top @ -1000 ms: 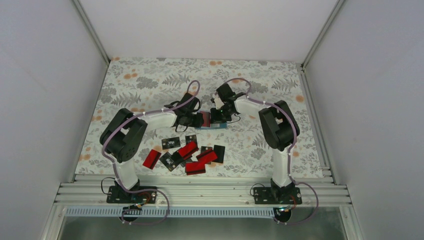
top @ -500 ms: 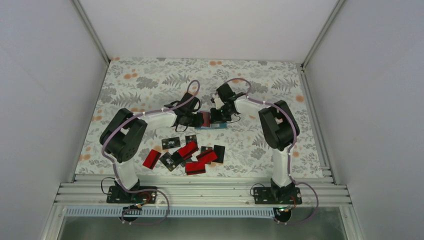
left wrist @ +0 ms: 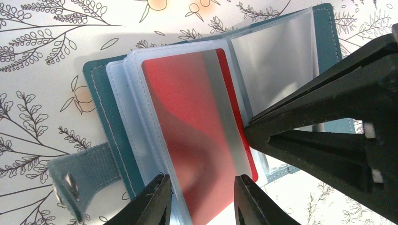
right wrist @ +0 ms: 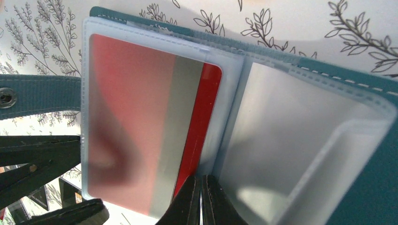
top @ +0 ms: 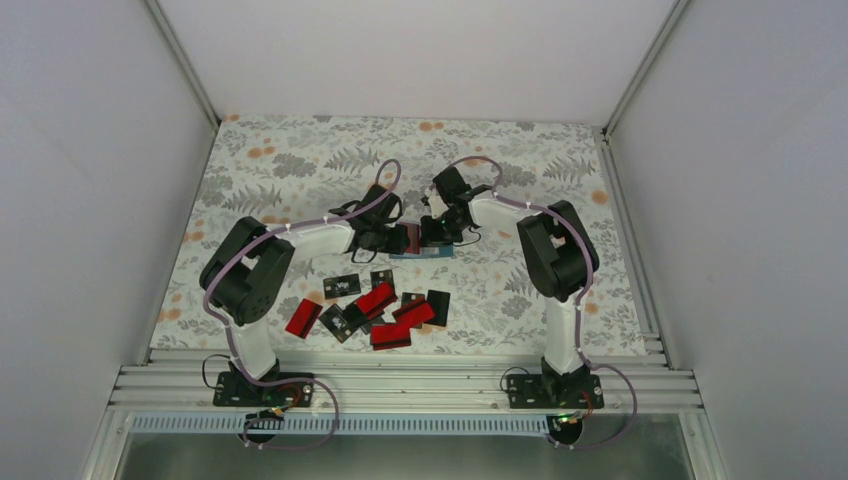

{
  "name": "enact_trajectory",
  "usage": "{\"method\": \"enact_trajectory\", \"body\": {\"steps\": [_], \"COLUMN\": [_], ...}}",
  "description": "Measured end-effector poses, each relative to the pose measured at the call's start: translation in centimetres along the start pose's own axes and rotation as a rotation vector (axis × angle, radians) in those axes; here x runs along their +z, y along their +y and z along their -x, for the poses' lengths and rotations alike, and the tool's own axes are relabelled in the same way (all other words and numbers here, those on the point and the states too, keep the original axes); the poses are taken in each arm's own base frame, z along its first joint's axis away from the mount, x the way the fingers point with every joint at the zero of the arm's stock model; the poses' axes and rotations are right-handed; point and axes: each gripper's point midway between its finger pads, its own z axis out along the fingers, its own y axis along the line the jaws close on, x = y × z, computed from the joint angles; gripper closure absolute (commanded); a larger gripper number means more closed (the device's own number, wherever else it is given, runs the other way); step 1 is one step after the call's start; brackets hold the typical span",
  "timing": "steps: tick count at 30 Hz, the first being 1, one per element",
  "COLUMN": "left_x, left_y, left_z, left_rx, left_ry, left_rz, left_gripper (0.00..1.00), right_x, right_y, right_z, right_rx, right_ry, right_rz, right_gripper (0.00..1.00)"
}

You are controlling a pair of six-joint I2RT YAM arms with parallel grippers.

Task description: Put the credit cards into the card holder

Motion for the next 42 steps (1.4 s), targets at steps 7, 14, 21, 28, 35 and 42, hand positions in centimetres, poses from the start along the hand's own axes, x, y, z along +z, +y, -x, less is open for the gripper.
{"method": "enact_trajectory", "body": {"steps": [7, 14, 21, 28, 35, 42], "left_x": [-0.1, -0.2, -0.2, -0.4, -0.3, 0.0], "left_y": [-0.2, -0.7, -1.2, -1.7, -2.2, -2.8], "left_z": [0.1, 0.5, 0.7, 1.0, 1.3, 1.7], "left_rx": [0.001, 0.007, 0.009, 0.0, 0.003, 0.023], "left_ry": [-0.001, -0.007, -0.012, -0.017, -0.019, -0.021], "left_rz": [-0.001, -0.011, -0.032, -0.055, -0.056, -0.032], "left_gripper": [0.66, 0.67, 0.67, 0.74, 0.79, 0.8], "right_x": [0.0, 0.0, 0.0, 0.0, 0.0, 0.1], "right_y": [0.0, 0.0, 0.0, 0.0, 0.0, 0.1], "right_z": [0.0, 0.0, 0.0, 0.0, 0.0, 0.0], "right_rx": [0.0, 0.0, 0.0, 0.003, 0.01, 0.011], "right_ry": [0.0, 0.0, 0.0, 0.0, 0.0, -0.004], "right_rz": [0.0, 0.0, 0.0, 0.002, 0.012, 0.026], "right_gripper": [0.96, 0.96, 0.96, 0.95, 0.95, 0.96]}}
